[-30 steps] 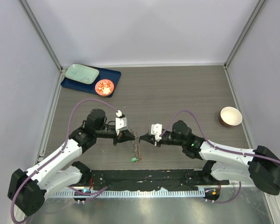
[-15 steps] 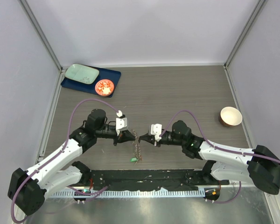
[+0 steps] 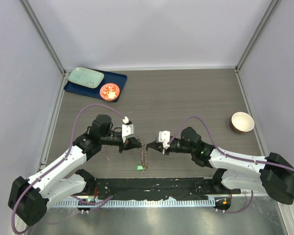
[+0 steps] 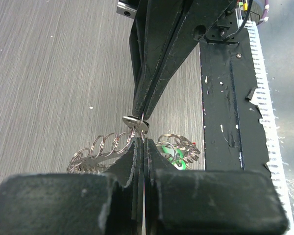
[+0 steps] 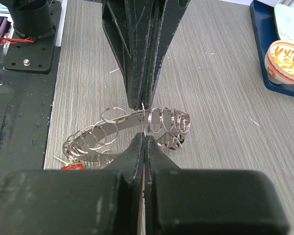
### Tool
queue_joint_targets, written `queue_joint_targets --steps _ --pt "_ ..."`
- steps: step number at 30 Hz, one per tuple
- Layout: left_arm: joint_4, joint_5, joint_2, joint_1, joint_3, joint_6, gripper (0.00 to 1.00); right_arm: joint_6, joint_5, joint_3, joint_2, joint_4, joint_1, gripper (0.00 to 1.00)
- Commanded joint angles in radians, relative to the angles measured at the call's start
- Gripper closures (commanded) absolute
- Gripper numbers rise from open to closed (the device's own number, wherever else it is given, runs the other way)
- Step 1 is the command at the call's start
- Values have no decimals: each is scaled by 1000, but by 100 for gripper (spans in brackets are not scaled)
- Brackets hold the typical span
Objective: Put the keys on the keyring
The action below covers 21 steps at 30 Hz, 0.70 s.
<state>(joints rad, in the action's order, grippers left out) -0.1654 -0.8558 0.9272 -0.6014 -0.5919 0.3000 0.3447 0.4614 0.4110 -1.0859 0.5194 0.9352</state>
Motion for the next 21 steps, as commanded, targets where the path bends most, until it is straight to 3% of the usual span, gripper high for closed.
queue_joint_targets --steps 1,21 --pt "27 -15 -18 -5 -32 21 100 13 3 5 20 41 7 99" --pt "27 -29 -8 -5 -36 19 100 -1 29 18 -6 56 7 99"
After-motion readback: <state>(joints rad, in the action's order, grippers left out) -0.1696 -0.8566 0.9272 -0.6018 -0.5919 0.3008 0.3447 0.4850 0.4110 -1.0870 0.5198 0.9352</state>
